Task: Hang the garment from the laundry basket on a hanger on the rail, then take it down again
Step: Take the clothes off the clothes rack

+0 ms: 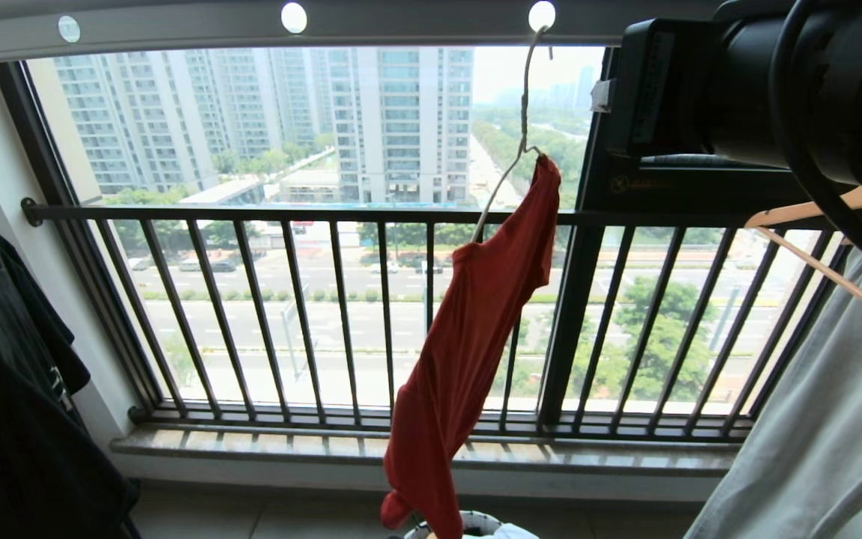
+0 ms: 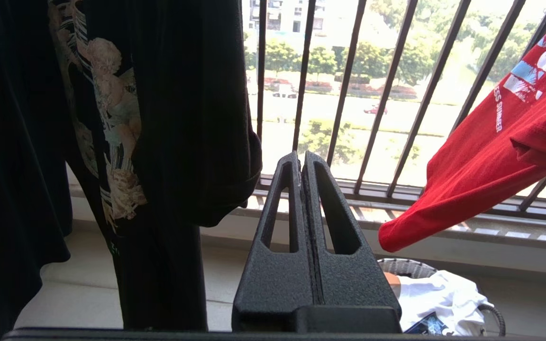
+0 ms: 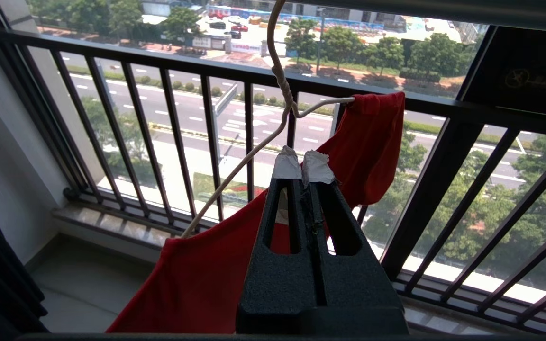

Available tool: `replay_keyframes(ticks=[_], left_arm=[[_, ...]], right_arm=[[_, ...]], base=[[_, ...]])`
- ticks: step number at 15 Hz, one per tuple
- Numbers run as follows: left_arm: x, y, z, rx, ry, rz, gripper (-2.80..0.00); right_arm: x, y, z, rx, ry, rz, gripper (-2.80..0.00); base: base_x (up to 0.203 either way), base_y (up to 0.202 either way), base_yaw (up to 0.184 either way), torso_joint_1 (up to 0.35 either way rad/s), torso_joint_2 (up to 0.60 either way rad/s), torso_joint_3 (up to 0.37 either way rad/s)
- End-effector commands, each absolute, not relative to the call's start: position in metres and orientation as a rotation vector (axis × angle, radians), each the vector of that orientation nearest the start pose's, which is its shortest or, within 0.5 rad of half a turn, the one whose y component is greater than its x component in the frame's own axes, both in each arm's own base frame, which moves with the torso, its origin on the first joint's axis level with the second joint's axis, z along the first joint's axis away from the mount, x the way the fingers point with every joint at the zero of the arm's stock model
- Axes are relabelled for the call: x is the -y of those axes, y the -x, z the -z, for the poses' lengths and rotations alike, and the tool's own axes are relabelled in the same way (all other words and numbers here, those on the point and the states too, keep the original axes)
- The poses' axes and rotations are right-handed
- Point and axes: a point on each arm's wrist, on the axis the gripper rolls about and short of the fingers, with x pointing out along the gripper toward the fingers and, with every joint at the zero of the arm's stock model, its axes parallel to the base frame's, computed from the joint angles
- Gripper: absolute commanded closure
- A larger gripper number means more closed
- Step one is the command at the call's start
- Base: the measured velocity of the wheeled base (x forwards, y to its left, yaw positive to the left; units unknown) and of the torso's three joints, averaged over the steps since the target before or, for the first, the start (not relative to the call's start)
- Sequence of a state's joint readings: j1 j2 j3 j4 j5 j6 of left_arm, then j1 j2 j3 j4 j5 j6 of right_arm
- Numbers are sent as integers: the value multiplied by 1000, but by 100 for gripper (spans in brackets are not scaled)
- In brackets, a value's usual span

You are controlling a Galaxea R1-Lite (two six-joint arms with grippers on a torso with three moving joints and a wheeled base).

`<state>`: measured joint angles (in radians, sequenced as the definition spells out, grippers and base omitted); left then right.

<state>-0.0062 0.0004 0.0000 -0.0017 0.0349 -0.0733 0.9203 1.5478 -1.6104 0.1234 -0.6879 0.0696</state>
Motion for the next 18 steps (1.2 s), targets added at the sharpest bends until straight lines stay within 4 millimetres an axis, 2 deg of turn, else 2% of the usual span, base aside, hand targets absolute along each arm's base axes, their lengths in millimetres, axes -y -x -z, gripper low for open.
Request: replay_keyframes(ticks=[1,4,5,11,14,18], left_arm=[[-1,23,-76,3,74,-29,0],[-1,23,-76,1,74,-29,0],[-1,23,-76,3,74,-29,0],[-1,23,-76,3,74,-29,0],[-1,23,-76,3,74,-29,0],[-1,23,-76,3,74,-29,0]], right_arm=[[-207,-175,-376,-62,-12,-224,0],[-212,-181,-371,-73,4,-191,0],[-213,-182,-370,-76,7,-192,-280],[-224,-193,-361,-97,29,-169,-280],[-227,-210,-354,-110,42,-109,-280],[-228,-249,-342,-127,60,20,-280]], base=[[0,0,0,0,0,0],[0,0,0,0,0,0],[0,0,0,0,0,0],[0,0,0,0,0,0],[0,0,0,0,0,0],[0,0,0,0,0,0]])
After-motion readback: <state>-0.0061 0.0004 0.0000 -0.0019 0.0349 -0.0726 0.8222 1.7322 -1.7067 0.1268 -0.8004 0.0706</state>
